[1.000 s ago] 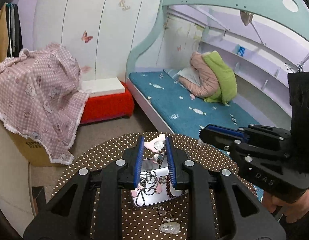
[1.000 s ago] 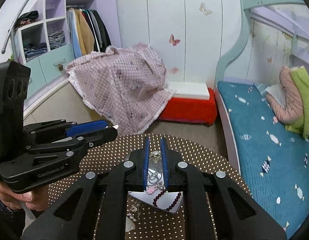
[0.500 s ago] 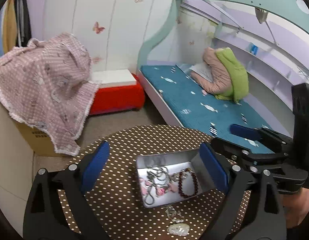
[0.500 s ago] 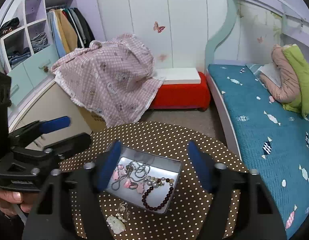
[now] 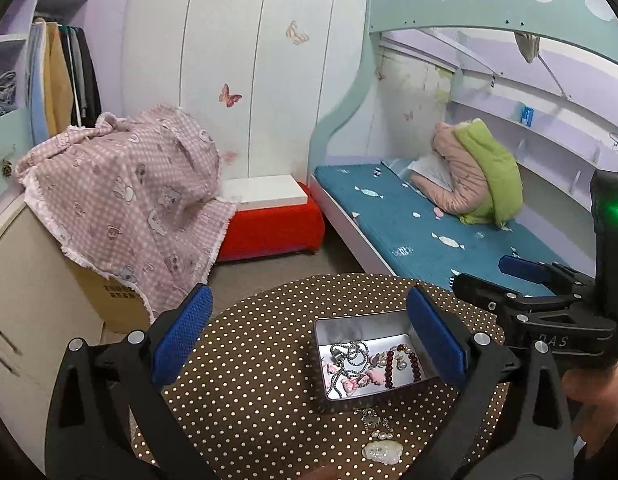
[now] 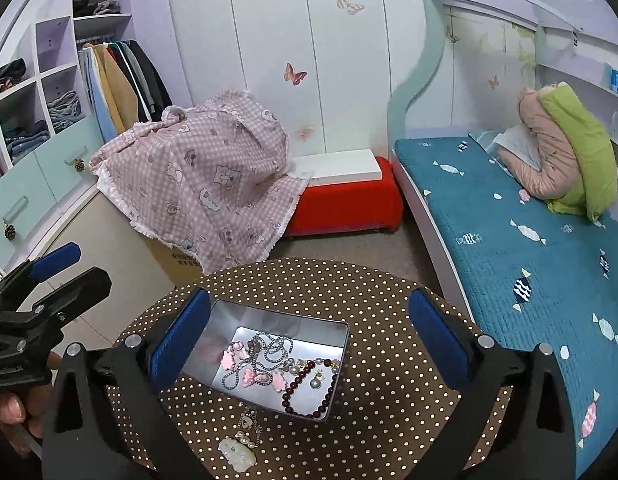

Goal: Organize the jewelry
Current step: 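Withdraw both grippers from the tin back over the table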

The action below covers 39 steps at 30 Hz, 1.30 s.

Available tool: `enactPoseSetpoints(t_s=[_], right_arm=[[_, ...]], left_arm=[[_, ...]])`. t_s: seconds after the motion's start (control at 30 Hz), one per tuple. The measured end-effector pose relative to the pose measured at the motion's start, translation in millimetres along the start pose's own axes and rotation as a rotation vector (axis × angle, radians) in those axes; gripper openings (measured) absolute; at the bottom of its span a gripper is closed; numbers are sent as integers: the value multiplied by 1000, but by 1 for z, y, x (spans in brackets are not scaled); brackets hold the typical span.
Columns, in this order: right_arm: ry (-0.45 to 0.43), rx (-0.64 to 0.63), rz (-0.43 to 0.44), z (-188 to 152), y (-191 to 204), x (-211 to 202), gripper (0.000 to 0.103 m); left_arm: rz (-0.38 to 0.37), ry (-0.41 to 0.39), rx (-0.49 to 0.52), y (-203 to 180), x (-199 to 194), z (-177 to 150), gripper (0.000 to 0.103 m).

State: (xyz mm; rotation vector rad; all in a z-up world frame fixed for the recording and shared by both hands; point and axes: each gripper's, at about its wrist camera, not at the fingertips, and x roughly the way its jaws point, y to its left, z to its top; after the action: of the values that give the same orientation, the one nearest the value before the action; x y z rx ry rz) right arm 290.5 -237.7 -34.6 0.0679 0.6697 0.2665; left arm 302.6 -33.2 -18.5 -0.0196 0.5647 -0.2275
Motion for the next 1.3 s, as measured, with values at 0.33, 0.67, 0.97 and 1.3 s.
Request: enactPoseSetpoints(t_s=[0.33,0.67,0.97,1.3], right_arm=[[-48,-6,-14,0,8,-22,96],[-118,-19,-21,-10,19,-62,96],[-169,-39,-60,-25,27,-94,96],[-32,-57,-65,-84,32,-71,96]], left_arm=[[46,-57,-5,-1,-35,-2,97],[68,-97,-33,6,-65,-5,97],[101,-132,-36,7,-92,-22,97],[125,-94,-40,9,-96,-66,97]])
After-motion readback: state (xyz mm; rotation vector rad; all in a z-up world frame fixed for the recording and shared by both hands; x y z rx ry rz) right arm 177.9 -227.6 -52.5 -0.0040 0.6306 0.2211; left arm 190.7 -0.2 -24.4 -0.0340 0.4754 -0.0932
